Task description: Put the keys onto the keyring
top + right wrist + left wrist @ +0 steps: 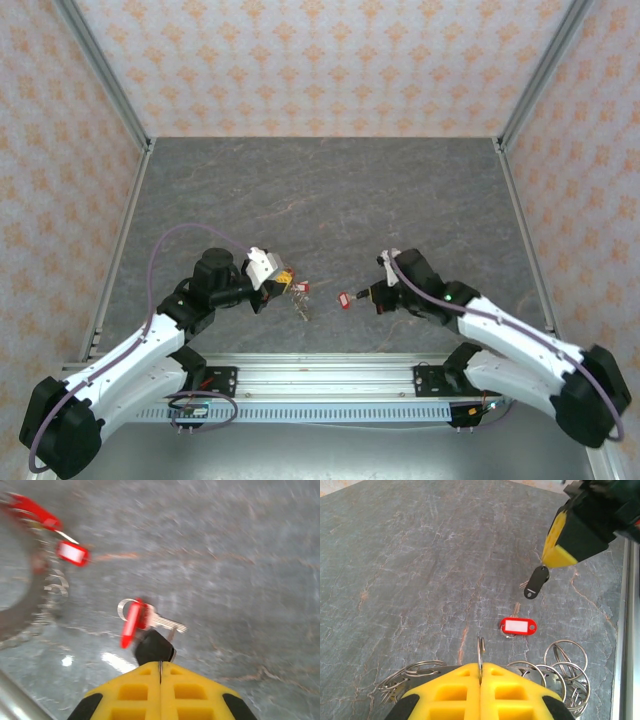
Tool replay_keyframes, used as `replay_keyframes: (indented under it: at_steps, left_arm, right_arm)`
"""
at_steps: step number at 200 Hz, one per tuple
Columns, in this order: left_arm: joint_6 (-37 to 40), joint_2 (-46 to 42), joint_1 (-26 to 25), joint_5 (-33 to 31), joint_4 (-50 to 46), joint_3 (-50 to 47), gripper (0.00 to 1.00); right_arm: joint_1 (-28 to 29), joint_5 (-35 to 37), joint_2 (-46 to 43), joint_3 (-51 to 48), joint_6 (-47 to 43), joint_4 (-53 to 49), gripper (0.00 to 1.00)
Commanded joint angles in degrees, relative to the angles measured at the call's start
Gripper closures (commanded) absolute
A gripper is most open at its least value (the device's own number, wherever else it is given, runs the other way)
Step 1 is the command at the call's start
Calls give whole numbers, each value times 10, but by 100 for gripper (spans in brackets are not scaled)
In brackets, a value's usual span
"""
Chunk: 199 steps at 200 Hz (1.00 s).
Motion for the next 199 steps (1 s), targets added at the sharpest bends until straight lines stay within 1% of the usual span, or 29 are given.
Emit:
replay_keyframes:
  at_steps: [1, 24, 36, 47, 60, 107, 152, 199]
  left_arm:
    - [15, -8, -5, 23, 18, 20, 100]
    - [20, -6, -10, 46, 29, 17, 100]
    - [23, -3, -12, 57, 31, 18, 100]
    - [28, 0, -15, 64, 31, 18, 100]
    - [32, 4, -18, 70, 31, 19, 100]
    - [46, 20, -36, 80, 35, 29, 100]
    - [53, 43, -45, 77, 54, 30, 100]
    - [55, 72, -52, 81, 66, 35, 100]
  right_arm:
    - [3, -78, -82, -47, -47, 140, 100]
    - [3, -118, -134, -76, -61, 202, 100]
    - [4, -144, -141, -78, -79, 215, 100]
    - [5, -152, -140, -77, -90, 224, 100]
    - [7, -152, -133, -72, -99, 235, 100]
    - [15, -201, -94, -61, -167, 277, 100]
    - [22, -213, -64, -45, -241, 284, 100]
    - [28, -230, -20, -26, -279, 312, 100]
